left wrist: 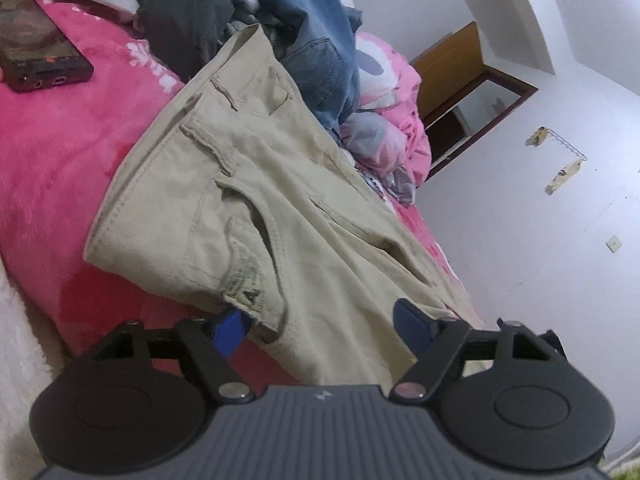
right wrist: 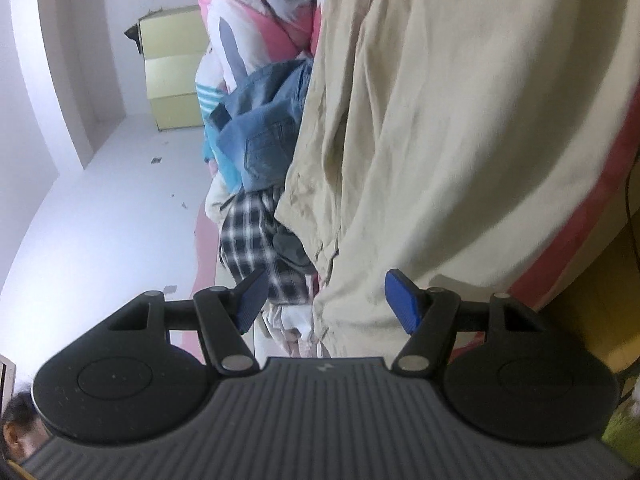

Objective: Fold clothes

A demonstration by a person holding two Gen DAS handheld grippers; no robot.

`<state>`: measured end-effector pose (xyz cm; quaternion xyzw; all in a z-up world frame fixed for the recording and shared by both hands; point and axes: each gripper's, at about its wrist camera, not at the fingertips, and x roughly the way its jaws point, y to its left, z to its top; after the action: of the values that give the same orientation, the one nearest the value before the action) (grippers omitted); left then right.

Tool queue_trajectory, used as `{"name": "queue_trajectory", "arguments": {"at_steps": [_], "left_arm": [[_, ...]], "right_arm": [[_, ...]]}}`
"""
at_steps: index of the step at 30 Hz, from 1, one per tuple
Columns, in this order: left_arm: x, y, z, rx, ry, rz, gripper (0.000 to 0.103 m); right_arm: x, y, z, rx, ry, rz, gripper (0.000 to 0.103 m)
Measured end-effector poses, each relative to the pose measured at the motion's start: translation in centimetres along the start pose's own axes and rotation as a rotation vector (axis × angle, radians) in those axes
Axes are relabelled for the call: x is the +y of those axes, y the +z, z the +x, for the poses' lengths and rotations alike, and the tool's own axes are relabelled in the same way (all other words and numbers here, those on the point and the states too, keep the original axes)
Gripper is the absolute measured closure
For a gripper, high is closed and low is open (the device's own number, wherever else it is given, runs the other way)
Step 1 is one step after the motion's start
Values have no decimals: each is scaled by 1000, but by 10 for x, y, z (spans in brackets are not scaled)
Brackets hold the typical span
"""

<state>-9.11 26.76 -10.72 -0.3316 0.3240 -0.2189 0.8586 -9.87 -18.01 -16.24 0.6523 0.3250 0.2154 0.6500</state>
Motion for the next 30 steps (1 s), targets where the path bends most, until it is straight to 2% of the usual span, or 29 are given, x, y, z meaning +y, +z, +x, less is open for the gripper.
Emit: {"name": "queue_trajectory", "arguments": {"at_steps": [1,2,3,4,6,10,12,14,16,21,25,28,30], "left_arm": [[0,4,0,1,7,-8,47],[1,7,-2,-7,4,-23,52],[2,11,-4,-16,2,-37,61],[2,14,-6,-24,0,-52,72],[3,20,-9,-42,-5,-76,85],[-6,29,-12,-84,-16,-67,94],[-11,34,-14,-106,-21,-62,94],[-15,38,-15,-125,-27,-57,95],[-18,40,-14,-129,-29,-51,95],[-18,40,-12,-121,-11,-44,94],[-12,38,-8,-103,-5,-52,92],[-7,37,-5,-87,10,-68,85],[-5,36,-4,-79,21,-80,85]], "right_arm": [[-2,-3,-1,11,-1,7,39],[-5,-6,-1,23,-2,15,39],[-7,-10,-1,36,-4,24,39],[-10,-14,1,49,-9,33,39],[-16,-21,5,74,-23,48,39],[-24,-28,14,119,-57,51,38],[-27,-27,19,122,-69,54,38],[-29,-23,25,83,-91,55,39],[-31,-17,20,-7,-100,67,44],[-14,-8,-21,-225,-48,-17,55],[-8,1,-40,-328,-71,-54,61],[-8,10,-55,-387,-90,-57,66],[-8,17,-63,-413,-117,-72,70]]}}
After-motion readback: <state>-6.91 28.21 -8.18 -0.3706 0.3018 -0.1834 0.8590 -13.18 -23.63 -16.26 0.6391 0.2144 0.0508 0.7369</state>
